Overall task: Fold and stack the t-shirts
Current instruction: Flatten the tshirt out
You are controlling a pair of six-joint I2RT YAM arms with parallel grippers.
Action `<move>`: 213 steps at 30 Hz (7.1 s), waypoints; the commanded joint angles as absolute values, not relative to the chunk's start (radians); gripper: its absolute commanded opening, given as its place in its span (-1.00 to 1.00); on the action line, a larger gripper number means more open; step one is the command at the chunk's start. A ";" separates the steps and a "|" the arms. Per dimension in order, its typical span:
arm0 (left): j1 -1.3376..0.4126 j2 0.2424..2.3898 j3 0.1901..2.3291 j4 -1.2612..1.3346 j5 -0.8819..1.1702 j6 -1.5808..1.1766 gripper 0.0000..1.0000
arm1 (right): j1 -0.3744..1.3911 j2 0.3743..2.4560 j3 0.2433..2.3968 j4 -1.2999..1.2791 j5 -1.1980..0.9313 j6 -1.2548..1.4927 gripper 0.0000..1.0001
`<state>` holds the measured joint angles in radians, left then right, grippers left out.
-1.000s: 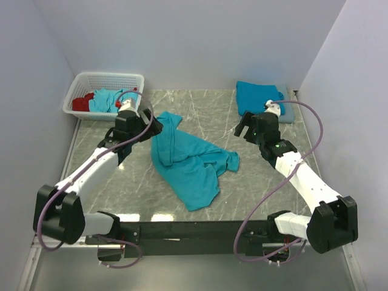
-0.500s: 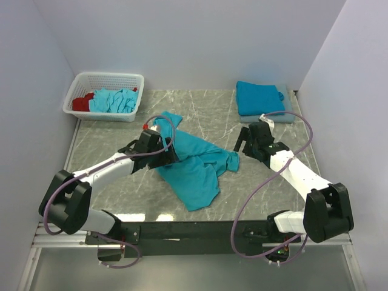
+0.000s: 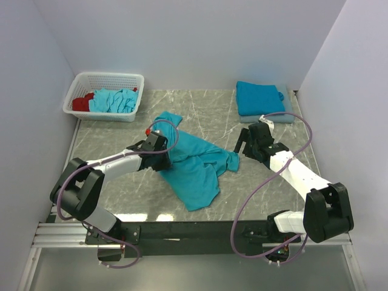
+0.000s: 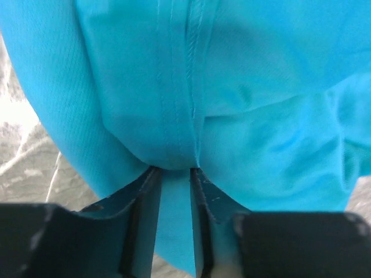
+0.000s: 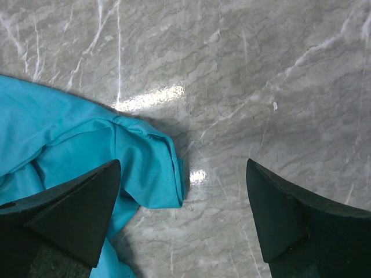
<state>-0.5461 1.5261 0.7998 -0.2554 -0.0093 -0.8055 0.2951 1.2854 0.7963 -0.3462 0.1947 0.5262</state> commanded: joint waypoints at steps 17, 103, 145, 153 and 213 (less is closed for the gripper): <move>-0.558 1.595 0.926 -0.282 -0.124 -0.848 -0.65 | 0.302 1.307 0.793 -0.301 0.140 0.476 0.86; -0.624 1.763 1.071 -0.463 -0.149 -0.646 -0.83 | 0.430 1.342 0.747 -0.304 0.118 0.426 0.52; -0.308 1.037 0.704 -0.212 -0.219 -0.782 -0.99 | 0.453 1.540 1.020 -0.331 0.236 0.420 0.47; -0.302 1.094 0.725 -0.183 -0.212 -0.764 -0.99 | 0.416 1.729 1.173 -0.333 0.195 0.403 0.41; -0.295 0.735 1.648 -0.209 0.120 -0.555 -0.99 | 0.443 0.722 1.744 -0.518 0.139 0.181 -1.00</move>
